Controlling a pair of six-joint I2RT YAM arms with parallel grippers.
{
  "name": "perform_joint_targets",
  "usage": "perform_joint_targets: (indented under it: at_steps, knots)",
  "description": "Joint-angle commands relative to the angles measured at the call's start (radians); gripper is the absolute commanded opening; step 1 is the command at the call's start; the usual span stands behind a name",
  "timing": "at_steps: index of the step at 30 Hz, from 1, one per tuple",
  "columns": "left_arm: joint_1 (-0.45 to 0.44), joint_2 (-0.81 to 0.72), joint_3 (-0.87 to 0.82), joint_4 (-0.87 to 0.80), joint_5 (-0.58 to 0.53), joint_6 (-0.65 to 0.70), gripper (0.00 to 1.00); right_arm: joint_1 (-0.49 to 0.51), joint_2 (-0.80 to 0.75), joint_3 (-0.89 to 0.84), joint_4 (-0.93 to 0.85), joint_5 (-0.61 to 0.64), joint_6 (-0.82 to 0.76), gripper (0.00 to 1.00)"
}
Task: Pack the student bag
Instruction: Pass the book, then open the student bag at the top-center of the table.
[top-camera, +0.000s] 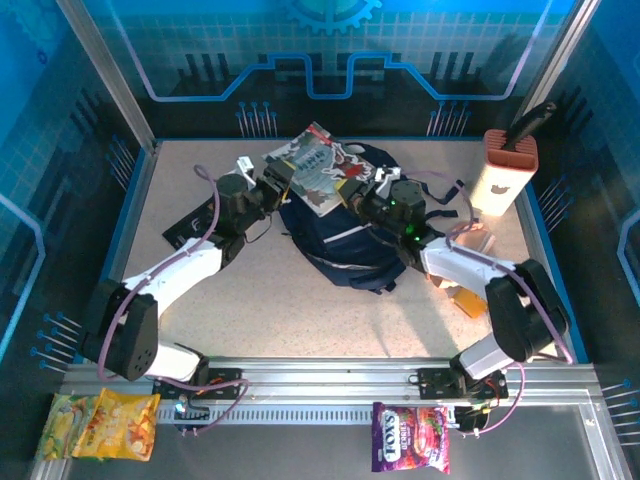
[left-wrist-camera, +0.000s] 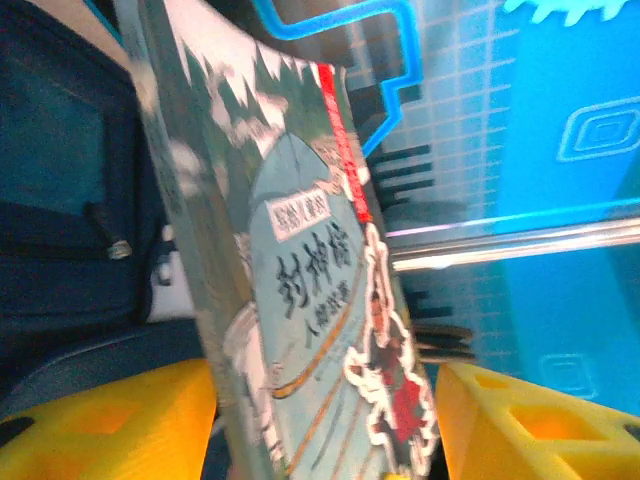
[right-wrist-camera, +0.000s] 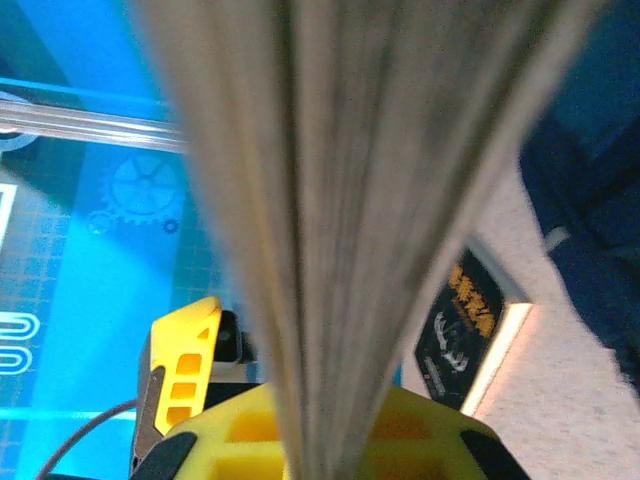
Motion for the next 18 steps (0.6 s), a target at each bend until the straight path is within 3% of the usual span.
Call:
perform_joint_targets:
  at_steps: [1,6,9,18]
  knots:
    - [-0.036,-0.053,0.073,-0.25,-0.009,0.297,0.71,-0.062,-0.116,-0.054,-0.098,0.027,-0.132,0.0]
    - [-0.1,-0.022,0.097,-0.408,-0.009,0.514,0.87,-0.15,-0.289,-0.121,-0.304,0.053,-0.263,0.0]
    - [-0.152,0.033,0.15,-0.484,-0.009,0.625,0.92,-0.195,-0.404,-0.143,-0.46,0.105,-0.351,0.0]
    - [-0.355,0.31,0.489,-0.782,-0.113,0.991,0.9,-0.372,-0.658,-0.146,-0.799,0.204,-0.508,0.0]
